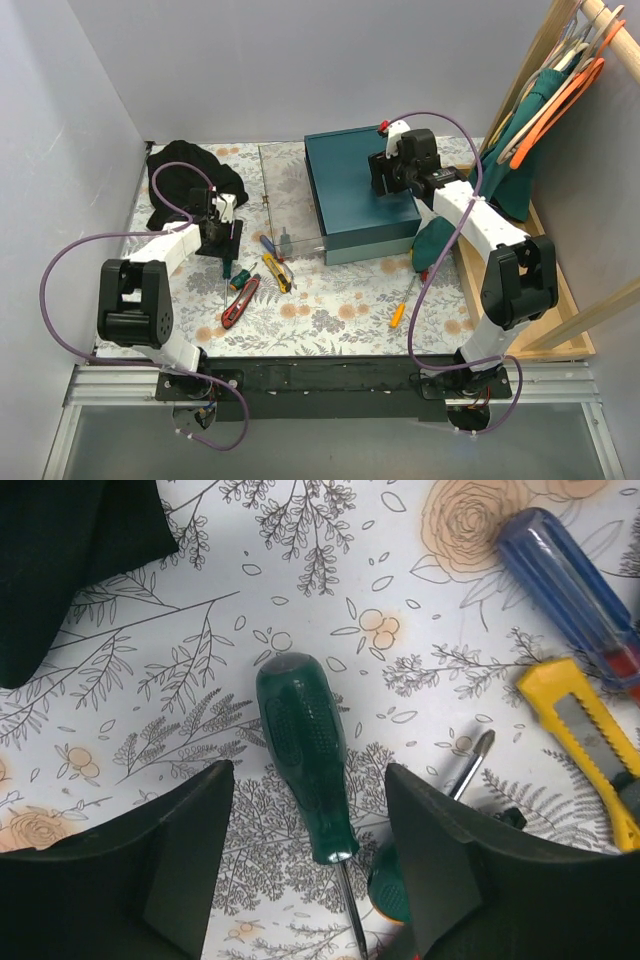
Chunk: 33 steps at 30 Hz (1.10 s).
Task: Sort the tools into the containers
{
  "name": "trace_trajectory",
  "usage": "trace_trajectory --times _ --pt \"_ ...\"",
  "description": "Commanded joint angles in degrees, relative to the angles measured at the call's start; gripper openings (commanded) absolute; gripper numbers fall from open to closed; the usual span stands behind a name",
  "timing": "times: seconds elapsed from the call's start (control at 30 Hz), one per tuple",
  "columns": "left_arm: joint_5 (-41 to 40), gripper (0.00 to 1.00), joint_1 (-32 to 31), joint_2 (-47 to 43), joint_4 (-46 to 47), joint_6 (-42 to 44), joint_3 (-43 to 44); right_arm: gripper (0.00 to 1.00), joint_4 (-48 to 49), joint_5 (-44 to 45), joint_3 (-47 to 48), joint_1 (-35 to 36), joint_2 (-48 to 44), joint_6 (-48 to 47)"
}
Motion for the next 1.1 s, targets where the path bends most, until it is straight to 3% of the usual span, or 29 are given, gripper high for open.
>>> trace_trajectory --times 0.0,0.07,0.2,0.27,0.33,0.5,0.57,0.73,0.8,0.9,0.97,1.03,1.07 --pt "-1.4 0.56 -0.1 3.4 3.0 0.0 0.0 0.74 -3.8 2.4 -3.0 -0.7 -1.6 -2.1" --pt "-2.0 0.51 -0.1 4.8 2.9 -0.7 0.5 0.74 -3.8 2.5 -3.6 -0.7 -2.0 -2.0" --pt "-2.3 0.31 0.0 6.0 2.7 -0.2 1.4 0.74 -3.8 2.7 -3.8 -0.7 -2.2 -2.1" --pt "-2.0 0.11 0.0 5.5 1.7 0.9 2.8 0.74 -3.8 2.7 -3.8 -0.7 -2.1 -2.2" --pt "-1.1 0.00 0.4 4.4 -0.4 1.3 7.2 0.74 -3.9 2.6 -3.5 -0.7 -1.9 -2.2" --pt "12.2 0.00 1.1 -4.8 -0.7 0.8 18.4 0.74 -4.1 2.4 -3.5 -0.7 -1.6 -2.2" --pt "23.0 0.00 1.1 -7.0 2.7 -0.3 21.8 0.74 -4.2 2.3 -3.6 -0.8 -1.5 -2.1" --pt "46.7 0.00 1.1 -5.2 13.7 -16.7 30.1 0.74 -4.1 1.8 -3.3 -0.7 -0.8 -1.0" --pt "51.0 0.00 0.8 0.0 16.9 -22.2 32.3 0.74 -4.2 1.6 -3.1 -0.7 -0.6 -1.0" --pt "49.2 0.00 -1.4 5.8 16.9 -29.9 36.1 0.74 -4.3 1.6 -2.8 -0.8 -0.1 -1.0" --pt "39.8 0.00 -3.2 9.3 16.3 -31.2 37.1 0.74 -4.4 1.5 -2.4 -0.7 0.0 -1.0" --pt "35.6 0.22 -4.7 11.4 16.5 -31.1 37.3 0.74 -4.3 1.6 -2.3 -0.7 -0.2 -1.0" --pt "33.3 0.41 -5.1 12.8 16.3 -31.9 38.0 0.73 -4.2 1.7 -2.5 -0.7 -0.4 -1.0"
